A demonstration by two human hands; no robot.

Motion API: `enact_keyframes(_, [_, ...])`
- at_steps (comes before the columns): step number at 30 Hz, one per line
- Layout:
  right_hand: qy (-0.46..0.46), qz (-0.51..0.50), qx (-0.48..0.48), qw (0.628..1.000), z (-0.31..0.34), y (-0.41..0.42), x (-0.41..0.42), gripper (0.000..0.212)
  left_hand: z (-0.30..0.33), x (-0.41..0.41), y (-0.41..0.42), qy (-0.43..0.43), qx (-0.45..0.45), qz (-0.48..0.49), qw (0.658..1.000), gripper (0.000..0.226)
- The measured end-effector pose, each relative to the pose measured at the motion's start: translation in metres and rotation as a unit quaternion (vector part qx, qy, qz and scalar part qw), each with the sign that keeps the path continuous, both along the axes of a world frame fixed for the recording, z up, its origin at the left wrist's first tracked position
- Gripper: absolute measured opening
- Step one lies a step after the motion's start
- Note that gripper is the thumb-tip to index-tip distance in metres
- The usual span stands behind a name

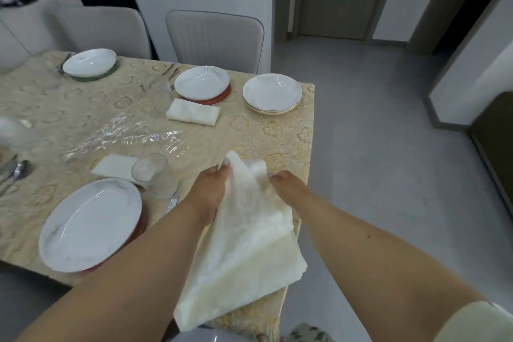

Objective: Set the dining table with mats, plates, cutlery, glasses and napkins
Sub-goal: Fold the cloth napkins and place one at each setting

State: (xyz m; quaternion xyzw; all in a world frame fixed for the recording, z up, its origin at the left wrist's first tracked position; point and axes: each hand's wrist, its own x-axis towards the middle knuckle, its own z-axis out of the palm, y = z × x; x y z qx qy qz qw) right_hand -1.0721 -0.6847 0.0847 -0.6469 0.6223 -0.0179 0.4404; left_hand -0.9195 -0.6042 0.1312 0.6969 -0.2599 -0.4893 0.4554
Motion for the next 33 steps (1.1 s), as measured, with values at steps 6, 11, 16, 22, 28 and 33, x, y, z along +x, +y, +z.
enact_keyframes(6, [-0.240, -0.255, 0.142, 0.926, -0.009, 0.005, 0.003, 0.059, 0.017, 0.005, -0.003, 0.068, 0.020, 0.119, 0.990, 0.043])
enact_keyframes(11, [-0.193, -0.213, 0.139, 0.948, -0.018, 0.006, -0.002, 0.109, 0.039, 0.011, -0.005, 0.109, -0.021, 0.165, 0.980, 0.049])
enact_keyframes(16, [-0.259, -0.147, 0.122, 0.947, 0.019, 0.019, 0.009, 0.049, 0.055, 0.008, -0.003, 0.151, -0.022, 0.168, 0.974, 0.048])
enact_keyframes(22, [-0.284, -0.243, 0.099, 0.922, 0.010, 0.025, 0.017, 0.059, 0.062, 0.010, 0.002, 0.220, -0.041, 0.175, 0.959, 0.047])
enact_keyframes(28, [-0.146, -0.234, 0.083, 0.958, 0.005, 0.017, 0.007, 0.015, 0.075, 0.023, -0.003, 0.243, -0.114, 0.208, 0.941, 0.038])
enact_keyframes(33, [-0.143, -0.172, -0.122, 0.967, 0.021, 0.009, 0.014, 0.034, 0.068, 0.019, 0.001, 0.253, -0.094, 0.205, 0.941, 0.040])
